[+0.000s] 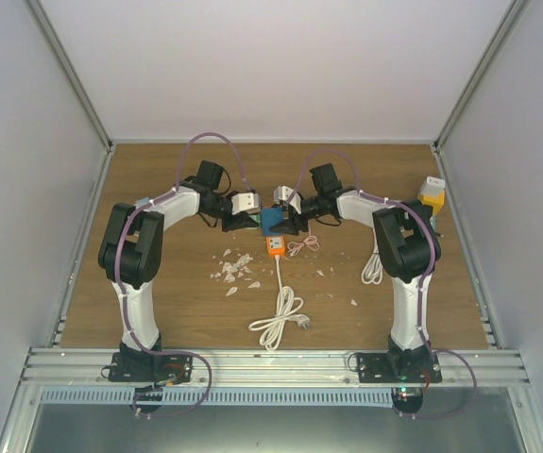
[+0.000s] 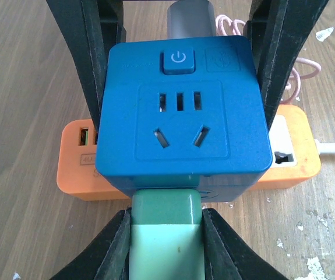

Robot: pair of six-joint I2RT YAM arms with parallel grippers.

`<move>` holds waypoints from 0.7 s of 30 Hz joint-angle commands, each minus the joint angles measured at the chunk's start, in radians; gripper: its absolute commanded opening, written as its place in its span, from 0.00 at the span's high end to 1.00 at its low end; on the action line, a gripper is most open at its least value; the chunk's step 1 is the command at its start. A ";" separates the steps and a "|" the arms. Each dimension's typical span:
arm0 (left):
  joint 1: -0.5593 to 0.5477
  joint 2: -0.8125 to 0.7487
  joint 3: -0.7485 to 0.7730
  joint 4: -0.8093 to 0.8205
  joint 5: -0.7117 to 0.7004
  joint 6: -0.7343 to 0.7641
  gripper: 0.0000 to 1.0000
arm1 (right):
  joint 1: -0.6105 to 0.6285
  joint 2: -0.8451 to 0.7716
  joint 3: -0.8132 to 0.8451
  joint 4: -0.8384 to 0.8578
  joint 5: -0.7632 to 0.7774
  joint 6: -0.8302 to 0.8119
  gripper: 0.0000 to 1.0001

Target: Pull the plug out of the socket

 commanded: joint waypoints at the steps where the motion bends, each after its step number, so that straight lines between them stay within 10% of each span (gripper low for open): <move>1: 0.031 -0.021 -0.034 -0.042 -0.071 0.060 0.86 | 0.032 0.053 -0.024 -0.075 0.077 0.028 0.94; 21: 0.142 -0.082 -0.081 -0.096 -0.085 0.124 0.87 | 0.032 0.053 -0.024 -0.073 0.082 0.039 0.94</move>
